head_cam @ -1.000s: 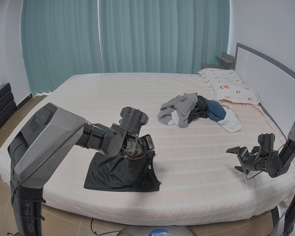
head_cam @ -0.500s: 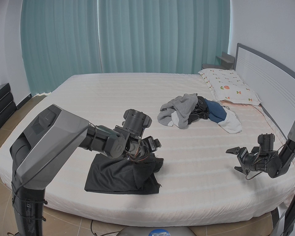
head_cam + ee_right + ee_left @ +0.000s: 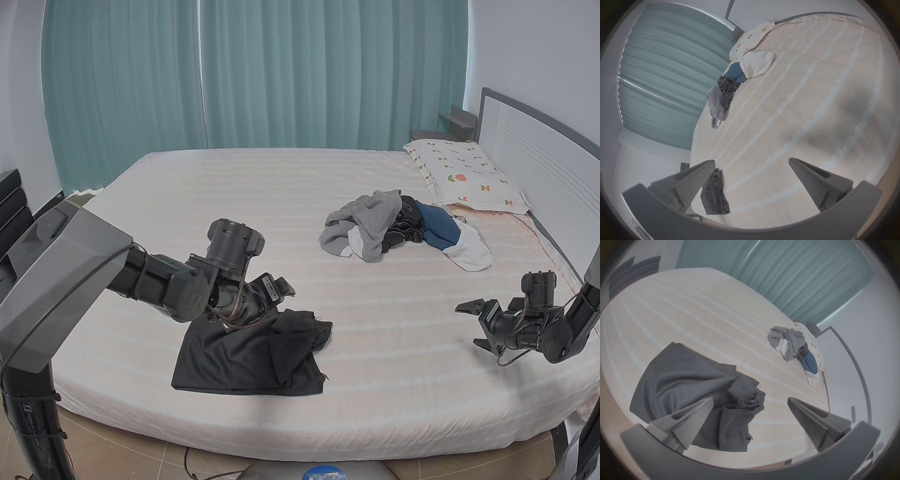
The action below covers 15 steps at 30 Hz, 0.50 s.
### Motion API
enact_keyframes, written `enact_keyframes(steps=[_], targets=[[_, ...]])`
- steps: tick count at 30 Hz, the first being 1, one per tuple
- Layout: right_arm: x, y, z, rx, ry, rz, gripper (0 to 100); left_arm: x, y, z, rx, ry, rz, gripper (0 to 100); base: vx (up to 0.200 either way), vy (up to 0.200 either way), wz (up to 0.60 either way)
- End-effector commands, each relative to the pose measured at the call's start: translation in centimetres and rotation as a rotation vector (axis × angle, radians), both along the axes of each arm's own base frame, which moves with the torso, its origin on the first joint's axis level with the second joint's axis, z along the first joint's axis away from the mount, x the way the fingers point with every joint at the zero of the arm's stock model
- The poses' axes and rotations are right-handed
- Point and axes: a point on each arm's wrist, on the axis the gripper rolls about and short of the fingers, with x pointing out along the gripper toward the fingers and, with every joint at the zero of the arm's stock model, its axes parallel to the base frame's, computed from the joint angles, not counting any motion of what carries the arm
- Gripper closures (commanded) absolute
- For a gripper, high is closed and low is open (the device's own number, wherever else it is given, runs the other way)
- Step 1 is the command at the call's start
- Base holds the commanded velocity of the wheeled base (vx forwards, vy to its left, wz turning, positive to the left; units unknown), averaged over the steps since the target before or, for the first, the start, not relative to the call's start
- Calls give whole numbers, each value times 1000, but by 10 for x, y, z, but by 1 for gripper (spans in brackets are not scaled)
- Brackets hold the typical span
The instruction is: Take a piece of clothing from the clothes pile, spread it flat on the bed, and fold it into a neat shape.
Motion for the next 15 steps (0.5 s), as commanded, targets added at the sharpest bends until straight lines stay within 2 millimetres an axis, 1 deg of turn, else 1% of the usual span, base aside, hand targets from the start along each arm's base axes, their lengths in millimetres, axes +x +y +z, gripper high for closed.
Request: enact_keyframes(steps=[1,3,4,5,6,8,9,10,11,14,15], targets=[[-1,39,4,-53,-6,70,0,-11,46,-15,-79,61,73,0,0,200,0],[1,50,5,-76,-8,78,0,-12,52,-19,-90,66,86,0,0,200,0],[3,63,8,-93,-15,94,0,-15,58,-24,-121,65,104,0,0,200,0],[3,65,9,-98,-12,100,0,-15,59,-24,-125,64,106,0,0,200,0],[3,79,12,-108,-13,127,0,-16,65,-28,-172,66,132,0,0,200,0],[4,93,14,-119,-10,156,0,-19,69,-32,-201,69,147,0,0,200,0],[4,106,14,-143,3,181,0,-22,71,-40,-219,80,152,0,0,200,0],[4,109,14,-149,4,186,0,-22,72,-41,-221,79,151,0,0,200,0],[5,119,13,-187,13,204,0,-24,75,-46,-229,76,154,0,0,200,0],[5,140,4,-275,20,249,0,-24,81,-54,-237,65,166,0,0,200,0],[4,144,1,-295,19,258,0,-24,82,-55,-236,64,168,0,0,200,0]])
